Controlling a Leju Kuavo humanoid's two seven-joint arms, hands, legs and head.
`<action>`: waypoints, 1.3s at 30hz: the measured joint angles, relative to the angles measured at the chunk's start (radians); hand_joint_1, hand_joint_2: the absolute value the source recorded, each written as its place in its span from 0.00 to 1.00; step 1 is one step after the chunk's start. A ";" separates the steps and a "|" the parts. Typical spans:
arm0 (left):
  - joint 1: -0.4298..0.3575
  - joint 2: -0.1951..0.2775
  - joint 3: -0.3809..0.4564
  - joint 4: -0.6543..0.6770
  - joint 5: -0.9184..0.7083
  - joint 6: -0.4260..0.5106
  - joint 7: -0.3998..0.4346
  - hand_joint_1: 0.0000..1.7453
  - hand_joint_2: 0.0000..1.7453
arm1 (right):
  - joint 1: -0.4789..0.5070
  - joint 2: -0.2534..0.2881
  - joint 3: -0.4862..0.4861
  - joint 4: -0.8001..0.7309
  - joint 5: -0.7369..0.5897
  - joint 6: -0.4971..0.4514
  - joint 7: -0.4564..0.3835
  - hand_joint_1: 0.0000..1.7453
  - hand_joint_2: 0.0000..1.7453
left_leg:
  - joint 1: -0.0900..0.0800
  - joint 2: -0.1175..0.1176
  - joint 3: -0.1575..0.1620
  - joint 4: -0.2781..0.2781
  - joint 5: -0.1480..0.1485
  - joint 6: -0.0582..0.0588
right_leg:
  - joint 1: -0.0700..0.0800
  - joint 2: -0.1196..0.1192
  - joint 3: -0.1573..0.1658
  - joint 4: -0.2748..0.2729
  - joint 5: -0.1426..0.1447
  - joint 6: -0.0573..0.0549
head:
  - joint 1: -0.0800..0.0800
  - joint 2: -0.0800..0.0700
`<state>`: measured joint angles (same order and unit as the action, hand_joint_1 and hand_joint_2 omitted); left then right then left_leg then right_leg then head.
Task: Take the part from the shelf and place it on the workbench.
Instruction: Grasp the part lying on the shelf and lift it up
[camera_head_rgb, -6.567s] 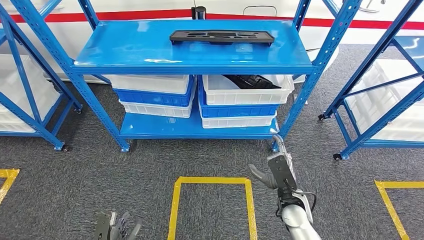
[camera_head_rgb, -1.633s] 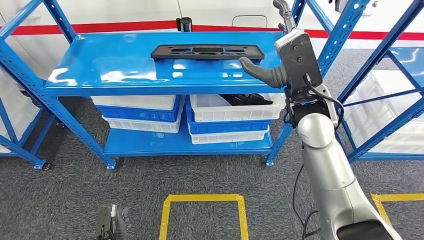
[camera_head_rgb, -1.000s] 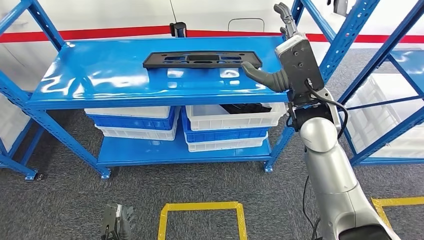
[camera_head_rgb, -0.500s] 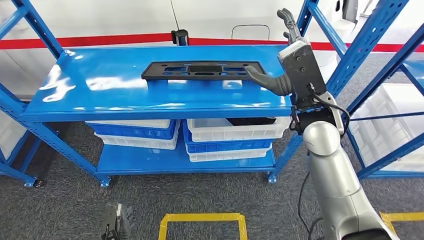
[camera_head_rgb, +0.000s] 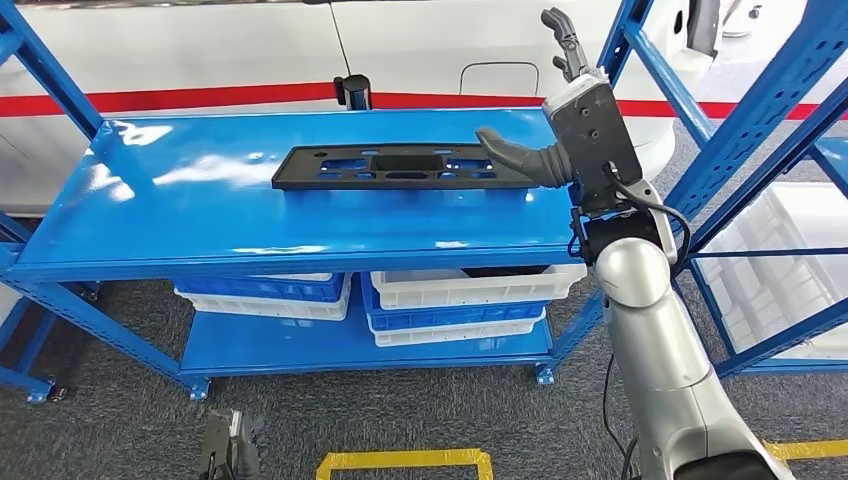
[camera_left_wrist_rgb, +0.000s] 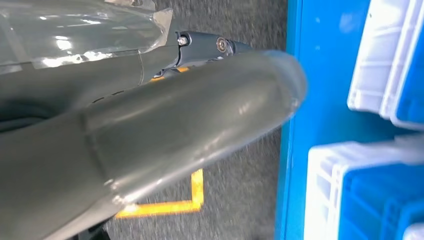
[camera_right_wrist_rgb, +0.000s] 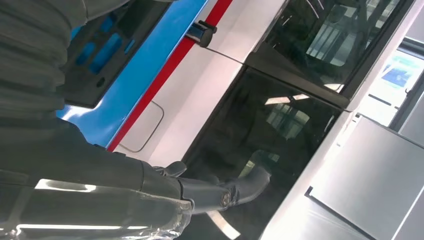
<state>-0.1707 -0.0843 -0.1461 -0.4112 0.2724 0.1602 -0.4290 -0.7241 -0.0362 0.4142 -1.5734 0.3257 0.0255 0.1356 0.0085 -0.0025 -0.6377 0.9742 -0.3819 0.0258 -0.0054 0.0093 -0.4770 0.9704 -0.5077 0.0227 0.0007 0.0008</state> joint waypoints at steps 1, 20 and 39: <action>0.000 0.000 0.000 0.000 0.000 0.000 0.000 0.00 0.00 | -0.001 0.000 0.000 0.000 0.000 0.000 0.000 0.00 1.00 | 0.000 -0.001 0.011 -0.003 -0.004 0.008 | 0.001 0.000 -0.010 0.029 0.000 0.003 | 0.001 0.000; 0.000 -0.003 0.000 0.002 0.000 0.007 0.001 0.00 0.00 | 0.002 -0.001 0.000 0.001 0.000 0.000 -0.001 0.00 1.00 | 0.002 -0.007 -0.014 0.247 -0.171 -0.030 | -0.003 -0.006 -0.104 -0.008 0.100 -0.056 | 0.004 0.000; 0.071 0.065 0.021 0.139 -0.046 0.171 0.413 0.00 0.00 | 0.031 0.002 -0.010 0.003 0.004 -0.002 -0.002 0.00 1.00 | -0.007 -0.006 -0.011 0.005 0.001 -0.010 | 0.003 0.003 -0.032 -0.018 0.016 -0.008 | 0.005 0.000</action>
<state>-0.0998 -0.0192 -0.1256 -0.2723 0.2266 0.3309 -0.0159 -0.6930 -0.0339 0.4046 -1.5708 0.3296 0.0236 0.1335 0.0014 -0.0082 -0.6487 0.9793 -0.3805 0.0162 -0.0026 0.0123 -0.5094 0.9520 -0.4917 0.0145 0.0053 0.0008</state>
